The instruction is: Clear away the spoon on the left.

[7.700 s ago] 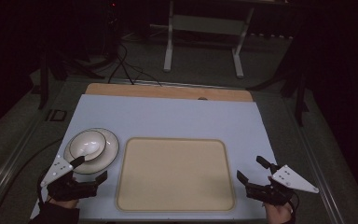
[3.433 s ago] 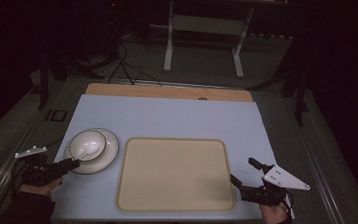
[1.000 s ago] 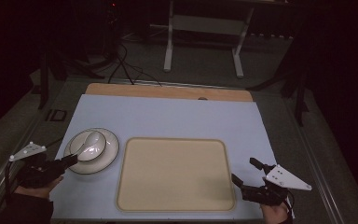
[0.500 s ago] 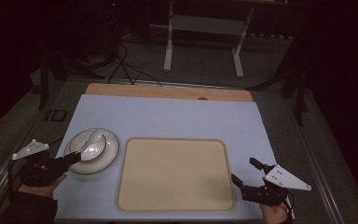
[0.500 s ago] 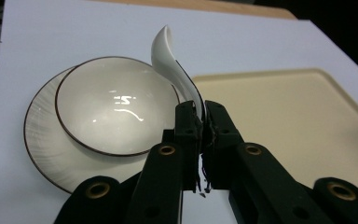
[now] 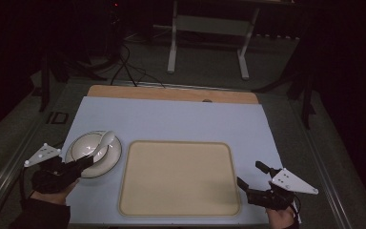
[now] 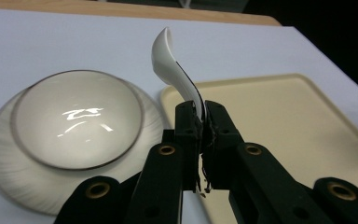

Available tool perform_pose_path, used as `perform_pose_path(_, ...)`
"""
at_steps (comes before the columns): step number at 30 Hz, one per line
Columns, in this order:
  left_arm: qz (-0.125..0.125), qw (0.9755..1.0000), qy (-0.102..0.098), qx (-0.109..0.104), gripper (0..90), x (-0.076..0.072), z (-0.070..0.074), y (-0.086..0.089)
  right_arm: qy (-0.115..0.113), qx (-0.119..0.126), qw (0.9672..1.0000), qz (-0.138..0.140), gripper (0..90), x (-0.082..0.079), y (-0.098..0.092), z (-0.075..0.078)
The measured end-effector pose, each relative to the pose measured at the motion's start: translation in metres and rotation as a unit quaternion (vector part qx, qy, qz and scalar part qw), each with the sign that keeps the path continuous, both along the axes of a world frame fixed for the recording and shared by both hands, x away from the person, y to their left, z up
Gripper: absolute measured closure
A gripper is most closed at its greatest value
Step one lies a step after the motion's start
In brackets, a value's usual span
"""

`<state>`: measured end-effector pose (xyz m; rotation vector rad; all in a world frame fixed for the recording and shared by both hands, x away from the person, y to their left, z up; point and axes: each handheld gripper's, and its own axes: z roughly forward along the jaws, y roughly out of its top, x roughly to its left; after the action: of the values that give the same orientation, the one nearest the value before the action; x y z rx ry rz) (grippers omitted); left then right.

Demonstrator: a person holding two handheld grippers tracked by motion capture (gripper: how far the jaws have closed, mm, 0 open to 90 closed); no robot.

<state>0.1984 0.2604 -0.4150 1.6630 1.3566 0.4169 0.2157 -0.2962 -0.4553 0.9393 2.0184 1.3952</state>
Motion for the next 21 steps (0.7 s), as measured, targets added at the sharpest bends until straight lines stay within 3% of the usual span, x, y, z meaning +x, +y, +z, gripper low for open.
perform_pose_path(7,-0.011,0.9999,0.004,-0.001,85.8,0.004,-0.004,-0.017,-0.006,0.002,1.0,0.001,13.2,-0.001,0.0,0.001)
perform_pose_path(17,-0.013,0.9999,-0.004,0.0,85.8,0.003,-0.002,-0.031,-0.006,0.004,1.0,0.006,13.1,-0.001,0.001,0.001)
perform_pose_path(21,-0.006,0.9996,-0.026,-0.013,85.7,0.0,0.004,-0.035,-0.007,0.007,0.9999,0.004,13.1,-0.003,0.0,0.001)
